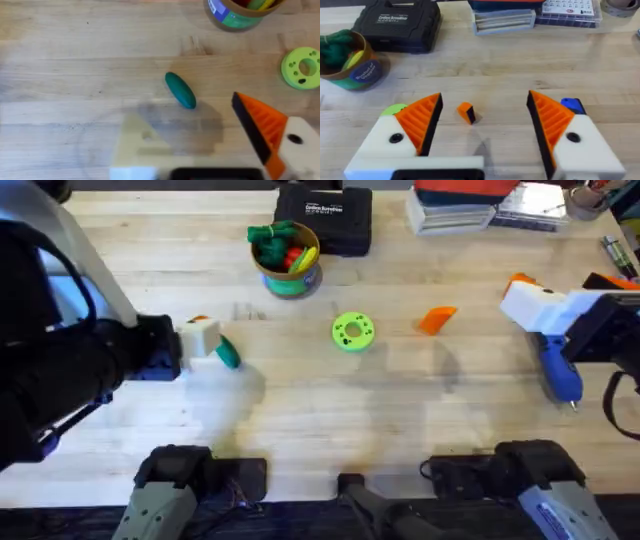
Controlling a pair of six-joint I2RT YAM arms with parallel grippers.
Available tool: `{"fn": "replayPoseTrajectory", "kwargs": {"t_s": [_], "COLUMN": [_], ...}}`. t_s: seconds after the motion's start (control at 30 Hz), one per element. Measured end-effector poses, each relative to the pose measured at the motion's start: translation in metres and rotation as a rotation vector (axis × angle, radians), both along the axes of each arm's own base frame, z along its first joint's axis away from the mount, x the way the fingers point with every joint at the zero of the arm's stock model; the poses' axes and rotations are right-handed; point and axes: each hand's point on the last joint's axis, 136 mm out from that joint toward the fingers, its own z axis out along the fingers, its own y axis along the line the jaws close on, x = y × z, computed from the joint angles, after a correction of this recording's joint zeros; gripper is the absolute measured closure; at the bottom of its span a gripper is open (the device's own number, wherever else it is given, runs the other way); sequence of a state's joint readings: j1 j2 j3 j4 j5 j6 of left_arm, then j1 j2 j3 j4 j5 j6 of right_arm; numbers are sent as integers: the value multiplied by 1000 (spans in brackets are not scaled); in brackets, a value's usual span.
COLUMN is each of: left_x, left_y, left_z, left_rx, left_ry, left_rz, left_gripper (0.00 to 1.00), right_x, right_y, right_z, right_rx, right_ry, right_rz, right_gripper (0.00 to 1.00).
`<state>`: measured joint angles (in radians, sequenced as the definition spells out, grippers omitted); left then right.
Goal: Pick up the gripper from the table and insert it into the empty holder that is missing its gripper. Then pick up a screw, insert it into the mounting hole, and use the screwdriver to tighten it. Finally, clean up the table by picking up the vegetable and placing it into the bucket.
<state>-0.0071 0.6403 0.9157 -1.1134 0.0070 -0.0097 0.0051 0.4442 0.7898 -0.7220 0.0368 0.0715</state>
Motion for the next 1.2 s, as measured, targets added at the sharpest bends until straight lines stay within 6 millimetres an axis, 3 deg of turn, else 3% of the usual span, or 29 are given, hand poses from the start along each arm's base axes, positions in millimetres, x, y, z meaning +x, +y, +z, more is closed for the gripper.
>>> {"fn": "replayPoseTrajectory", "kwargs": {"t_s": [0.07, 0.13, 0.23, 0.4, 0.57, 0.77, 0.97, 1.2], "left_x": [5, 7, 9, 26, 13, 17, 41, 22], "left_y": [0, 0, -2, -19, -27, -32, -44, -67], "left_z": [5, 7, 8, 30, 16, 22, 52, 36], "left_rx": [-5, -7, -17, -97, -137, -159, -156, -162], "left_ry": [-30, -42, -48, -160, -79, -109, -358, -627], "left_rz": [5, 7, -2, -59, -83, -106, -210, -350], "left_gripper": [66, 19, 15, 15, 16, 15, 15, 15], "right_x": [0, 0, 0, 0, 0, 0, 0, 0], "right_y": [0, 0, 0, 0, 0, 0, 0, 0], "right_z": [0, 0, 0, 0, 0, 0, 0, 0], "right_rx": [0, 0, 0, 0, 0, 0, 0, 0], "right_ry": [1, 0, 0, 0, 0, 0, 0, 0], "right_rz": [0, 0, 0, 0, 0, 0, 0, 0], "right_gripper": [9, 7, 7, 9, 7, 7, 7, 7]}}
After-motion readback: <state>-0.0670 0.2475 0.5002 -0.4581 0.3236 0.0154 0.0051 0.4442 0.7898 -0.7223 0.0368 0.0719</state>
